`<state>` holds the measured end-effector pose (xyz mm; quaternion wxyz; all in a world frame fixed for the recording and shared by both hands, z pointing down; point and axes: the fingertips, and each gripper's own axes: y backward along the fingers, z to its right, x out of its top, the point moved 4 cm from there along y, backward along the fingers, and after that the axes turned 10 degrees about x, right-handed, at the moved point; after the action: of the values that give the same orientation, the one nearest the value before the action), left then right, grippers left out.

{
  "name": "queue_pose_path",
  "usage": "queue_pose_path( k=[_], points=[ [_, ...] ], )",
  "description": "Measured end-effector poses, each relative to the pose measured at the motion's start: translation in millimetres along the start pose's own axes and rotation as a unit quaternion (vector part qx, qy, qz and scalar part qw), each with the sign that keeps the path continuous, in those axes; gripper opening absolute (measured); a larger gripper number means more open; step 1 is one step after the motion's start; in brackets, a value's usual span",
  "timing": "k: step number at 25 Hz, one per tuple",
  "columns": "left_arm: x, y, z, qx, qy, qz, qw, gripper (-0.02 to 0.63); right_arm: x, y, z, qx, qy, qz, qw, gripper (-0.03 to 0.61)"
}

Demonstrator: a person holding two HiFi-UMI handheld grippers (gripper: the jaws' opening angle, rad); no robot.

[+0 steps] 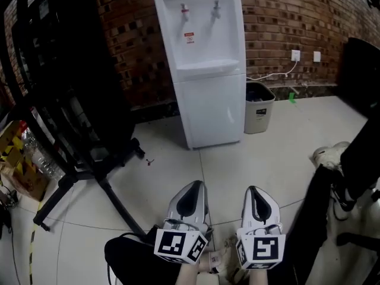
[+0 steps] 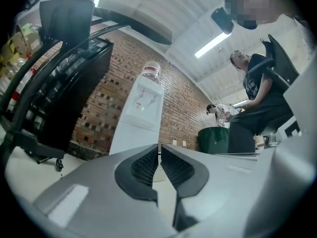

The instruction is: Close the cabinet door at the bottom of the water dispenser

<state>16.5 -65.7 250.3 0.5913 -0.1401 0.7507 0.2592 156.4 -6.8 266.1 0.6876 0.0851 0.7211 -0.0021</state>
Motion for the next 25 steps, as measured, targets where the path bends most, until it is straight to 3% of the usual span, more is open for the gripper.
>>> queue_pose_path(
  k=[4, 11, 15, 21, 25],
  points=[
    [-10, 15, 6, -0.015, -0.013, -0.001, 0.9998, 0.032, 1, 1, -14, 0.025, 0.010, -0.008, 1.000, 0.005],
    [-10, 20, 1, 0.016, -0.029, -0.007, 0.9994, 0.032, 2, 10, -8, 0.020, 0.003, -0.007, 1.000, 0.005],
    [-3, 18, -2, 0.022, -0.018, 0.005, 0.9996, 0.032, 7, 9, -10, 0.023, 0.007, -0.002, 1.000, 0.005],
    [-18, 19, -3, 0.024, -0.030, -0.019, 0.9991, 0.038, 10, 7, -17, 0.030, -0.008, 0.001, 1.000, 0.005],
    [-21, 21, -3, 0.022, -0.011, -0.019, 0.9995, 0.016, 7, 7, -17, 0.032, -0.001, -0.003, 0.999, 0.005]
  ],
)
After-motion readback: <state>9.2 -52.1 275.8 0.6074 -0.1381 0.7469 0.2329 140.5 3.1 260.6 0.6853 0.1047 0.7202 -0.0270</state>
